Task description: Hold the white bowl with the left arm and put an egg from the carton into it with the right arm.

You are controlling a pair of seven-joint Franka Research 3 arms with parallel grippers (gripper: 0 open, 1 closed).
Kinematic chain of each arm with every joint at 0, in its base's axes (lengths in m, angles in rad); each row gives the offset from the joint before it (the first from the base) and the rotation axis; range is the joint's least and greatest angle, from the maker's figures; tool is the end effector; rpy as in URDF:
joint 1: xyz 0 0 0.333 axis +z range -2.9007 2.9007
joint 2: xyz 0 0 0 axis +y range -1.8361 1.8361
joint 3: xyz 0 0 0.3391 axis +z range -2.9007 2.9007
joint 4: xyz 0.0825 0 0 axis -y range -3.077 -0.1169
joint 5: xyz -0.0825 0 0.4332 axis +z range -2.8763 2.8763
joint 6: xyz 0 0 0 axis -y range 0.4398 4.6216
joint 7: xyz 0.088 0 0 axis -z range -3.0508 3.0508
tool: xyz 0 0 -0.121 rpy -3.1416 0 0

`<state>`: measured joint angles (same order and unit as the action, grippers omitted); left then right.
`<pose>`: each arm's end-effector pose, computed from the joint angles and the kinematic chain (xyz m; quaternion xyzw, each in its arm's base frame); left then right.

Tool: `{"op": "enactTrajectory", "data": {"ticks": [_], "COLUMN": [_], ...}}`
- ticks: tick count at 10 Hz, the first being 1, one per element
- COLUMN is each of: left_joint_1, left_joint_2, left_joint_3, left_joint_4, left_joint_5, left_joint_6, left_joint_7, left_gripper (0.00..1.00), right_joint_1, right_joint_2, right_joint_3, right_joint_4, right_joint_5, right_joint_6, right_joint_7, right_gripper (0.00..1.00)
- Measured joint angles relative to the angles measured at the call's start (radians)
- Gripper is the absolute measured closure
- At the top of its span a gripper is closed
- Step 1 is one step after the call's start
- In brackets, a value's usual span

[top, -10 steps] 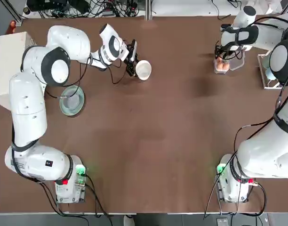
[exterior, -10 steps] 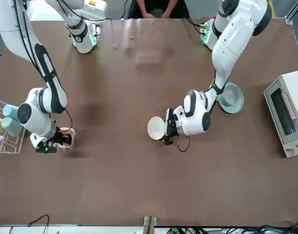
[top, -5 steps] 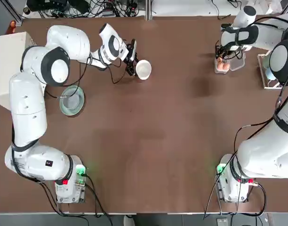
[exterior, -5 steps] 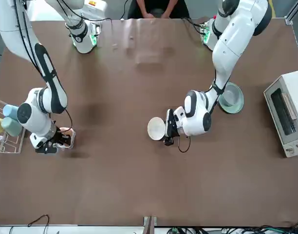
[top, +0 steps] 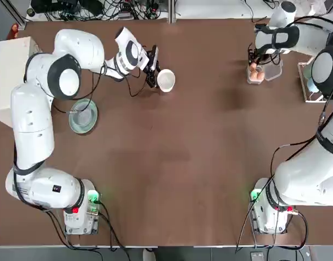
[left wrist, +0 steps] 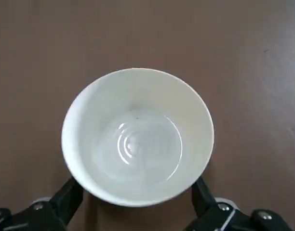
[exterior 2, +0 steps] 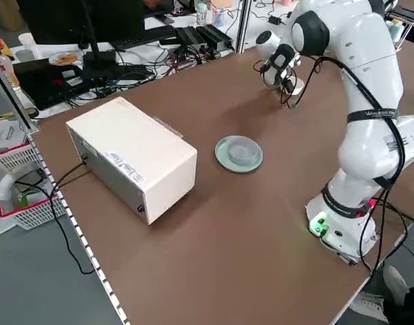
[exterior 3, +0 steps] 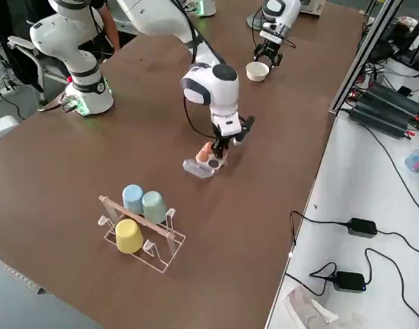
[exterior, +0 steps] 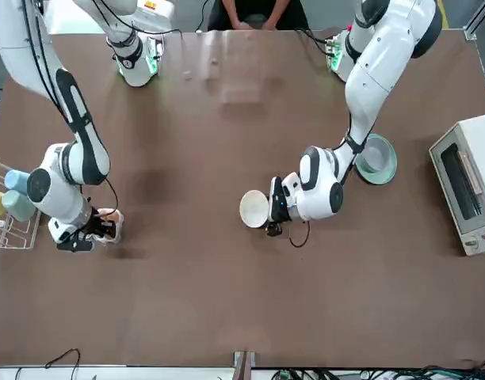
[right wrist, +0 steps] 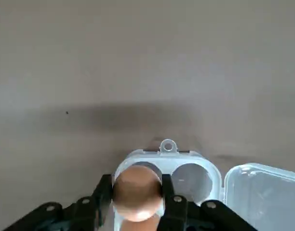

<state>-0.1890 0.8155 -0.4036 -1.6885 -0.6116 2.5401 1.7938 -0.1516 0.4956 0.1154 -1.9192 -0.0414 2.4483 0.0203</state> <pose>0.6217 -0.3851 0.1268 0.6093 -0.7274 0.1951 0.2482 0.6752 -0.0273 0.2072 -0.9995 0.0200 -0.0188 0.0136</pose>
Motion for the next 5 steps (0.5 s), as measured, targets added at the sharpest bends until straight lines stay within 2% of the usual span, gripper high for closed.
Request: {"op": "enactTrajectory", "data": {"ticks": [3,5], "left_joint_1": [0.0,0.0], "left_joint_2": [0.0,0.0], "left_joint_3": [0.0,0.0], "left_joint_4": [0.001,0.001], "left_joint_5": [0.0,0.0], "left_joint_6": [0.0,0.0], "left_joint_7": [0.0,0.0], "left_gripper": [0.0,0.0], "right_joint_1": [0.008,0.063], "right_joint_2": [-0.036,-0.048], "right_joint_3": [0.012,0.022], "right_joint_4": [0.072,0.099], "right_joint_5": [0.028,0.15], "right_joint_6": [-0.125,-0.134], "right_joint_7": [0.008,0.032], "right_gripper": [0.53,0.53]}}
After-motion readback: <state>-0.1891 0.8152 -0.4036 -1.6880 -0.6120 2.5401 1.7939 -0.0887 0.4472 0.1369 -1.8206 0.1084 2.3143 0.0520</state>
